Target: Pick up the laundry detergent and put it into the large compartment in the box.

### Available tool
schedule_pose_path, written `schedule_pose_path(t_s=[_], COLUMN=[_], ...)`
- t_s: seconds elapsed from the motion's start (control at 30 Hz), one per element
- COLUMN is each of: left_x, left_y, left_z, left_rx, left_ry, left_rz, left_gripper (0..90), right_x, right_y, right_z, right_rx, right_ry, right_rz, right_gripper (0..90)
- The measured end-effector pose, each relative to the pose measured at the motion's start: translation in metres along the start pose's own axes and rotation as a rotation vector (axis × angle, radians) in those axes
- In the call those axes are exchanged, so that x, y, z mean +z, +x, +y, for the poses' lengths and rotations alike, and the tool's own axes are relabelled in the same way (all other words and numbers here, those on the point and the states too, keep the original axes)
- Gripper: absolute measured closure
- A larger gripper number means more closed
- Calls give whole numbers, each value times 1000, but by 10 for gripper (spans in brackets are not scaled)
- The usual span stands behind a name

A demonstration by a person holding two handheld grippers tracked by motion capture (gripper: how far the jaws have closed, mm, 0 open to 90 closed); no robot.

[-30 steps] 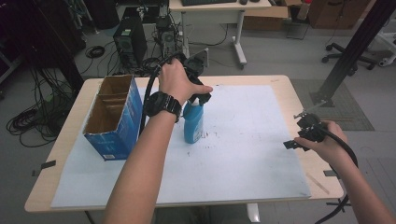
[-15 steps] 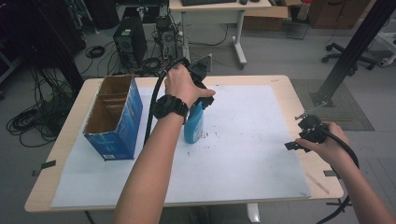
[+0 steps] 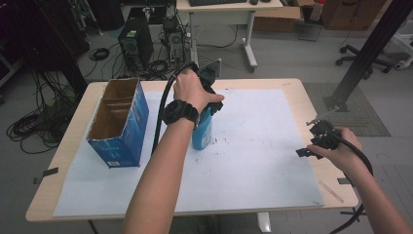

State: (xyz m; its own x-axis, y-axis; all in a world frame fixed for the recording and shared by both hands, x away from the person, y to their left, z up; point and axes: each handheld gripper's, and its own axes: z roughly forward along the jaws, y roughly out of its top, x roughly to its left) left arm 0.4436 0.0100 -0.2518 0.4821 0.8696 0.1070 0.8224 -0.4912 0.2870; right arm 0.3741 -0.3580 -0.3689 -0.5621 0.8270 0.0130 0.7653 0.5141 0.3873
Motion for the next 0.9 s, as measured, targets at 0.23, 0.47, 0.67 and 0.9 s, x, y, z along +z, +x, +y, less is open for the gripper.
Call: schedule_pose_path(t_s=[0.23, 0.47, 0.67, 0.9], left_x=[7, 12, 17, 26], left_y=[-2, -5, -6, -6], left_z=[2, 4, 5, 4], left_rx=[2, 4, 11, -3], left_ry=[12, 32, 57, 68], left_rz=[-3, 3, 13, 8], left_gripper=[124, 130, 130, 131], right_x=[1, 1, 2, 5], right_y=[0, -2, -3, -4], right_z=[-1, -3, -4, -6], right_rx=[-1, 3, 3, 4], right_ry=[1, 3, 6, 10], right_rz=[2, 2, 4, 6], right_gripper=[198, 197, 197, 197])
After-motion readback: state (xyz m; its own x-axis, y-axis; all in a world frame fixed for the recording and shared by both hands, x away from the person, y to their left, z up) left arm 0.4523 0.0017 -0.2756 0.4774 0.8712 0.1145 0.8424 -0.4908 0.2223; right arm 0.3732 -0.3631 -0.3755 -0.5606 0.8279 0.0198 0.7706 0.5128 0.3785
